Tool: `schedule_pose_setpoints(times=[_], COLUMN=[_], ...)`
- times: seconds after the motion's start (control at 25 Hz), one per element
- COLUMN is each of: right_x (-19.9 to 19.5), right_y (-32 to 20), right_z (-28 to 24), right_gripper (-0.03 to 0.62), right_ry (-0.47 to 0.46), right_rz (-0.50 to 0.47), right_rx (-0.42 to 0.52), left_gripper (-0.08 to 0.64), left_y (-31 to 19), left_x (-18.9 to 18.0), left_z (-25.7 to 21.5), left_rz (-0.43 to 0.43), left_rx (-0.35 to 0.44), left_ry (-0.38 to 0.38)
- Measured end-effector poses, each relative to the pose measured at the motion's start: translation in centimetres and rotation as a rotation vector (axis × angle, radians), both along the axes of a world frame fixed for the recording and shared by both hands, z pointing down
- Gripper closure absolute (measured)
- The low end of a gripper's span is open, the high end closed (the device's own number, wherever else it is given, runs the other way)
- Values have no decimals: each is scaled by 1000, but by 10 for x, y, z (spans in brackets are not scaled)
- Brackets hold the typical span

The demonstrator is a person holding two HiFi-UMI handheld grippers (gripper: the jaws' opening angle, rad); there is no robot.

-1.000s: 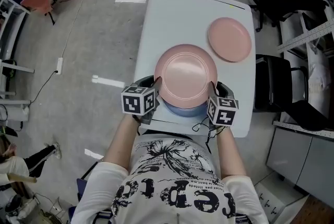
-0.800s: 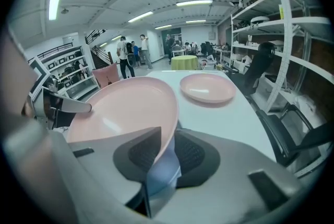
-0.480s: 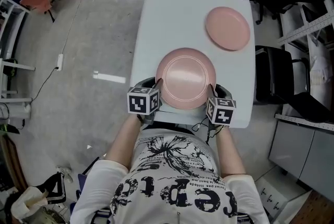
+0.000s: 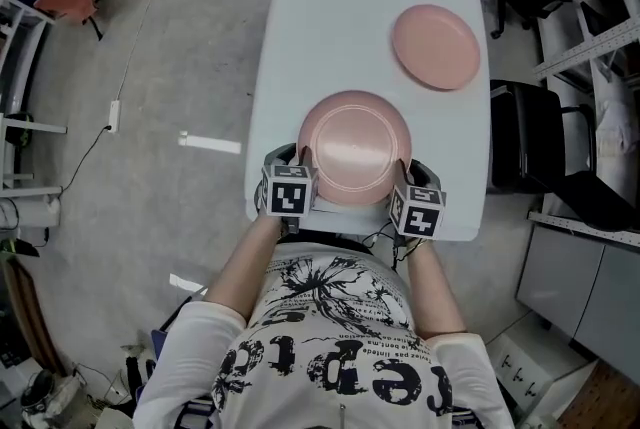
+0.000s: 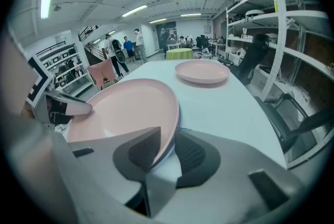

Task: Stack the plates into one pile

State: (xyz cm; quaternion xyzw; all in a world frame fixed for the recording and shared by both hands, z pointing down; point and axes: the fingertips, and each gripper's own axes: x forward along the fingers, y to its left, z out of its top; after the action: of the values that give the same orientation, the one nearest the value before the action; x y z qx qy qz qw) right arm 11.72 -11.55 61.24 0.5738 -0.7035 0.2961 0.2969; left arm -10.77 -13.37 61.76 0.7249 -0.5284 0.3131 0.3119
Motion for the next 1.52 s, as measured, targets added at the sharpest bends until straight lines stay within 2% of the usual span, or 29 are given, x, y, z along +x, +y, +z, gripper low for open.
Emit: schedule_pose_setpoints(times=[0.64, 0.92, 1.04, 1.08, 1.12, 1.24, 1.52], right_x=[9, 9, 9, 10, 11, 17, 23], right_y=[-7, -14, -24, -29, -33, -45, -64], right_z=[16, -8, -24, -28, -31, -41, -54], right_gripper=[488, 468, 476, 497, 513, 584, 586], right_ry=[45, 19, 11, 11, 13, 25, -5], right_rz=[-9, -13, -11, -3, 11, 65, 36], right_rx=[-9, 43, 86, 99, 111, 150, 186], left_gripper=[474, 474, 484, 540, 558, 558, 558], left_y=[-7, -16, -26, -29, -33, -45, -65], left_x=[2, -1, 3, 5, 8, 18, 66], left_z=[17, -17, -38, -41, -43, -50, -72], left_rz=[-28, -39, -3, 12, 27, 79, 226], left_rx=[13, 89, 136, 144, 147, 147, 221], left_ry=[9, 26, 43, 50, 62, 106, 113])
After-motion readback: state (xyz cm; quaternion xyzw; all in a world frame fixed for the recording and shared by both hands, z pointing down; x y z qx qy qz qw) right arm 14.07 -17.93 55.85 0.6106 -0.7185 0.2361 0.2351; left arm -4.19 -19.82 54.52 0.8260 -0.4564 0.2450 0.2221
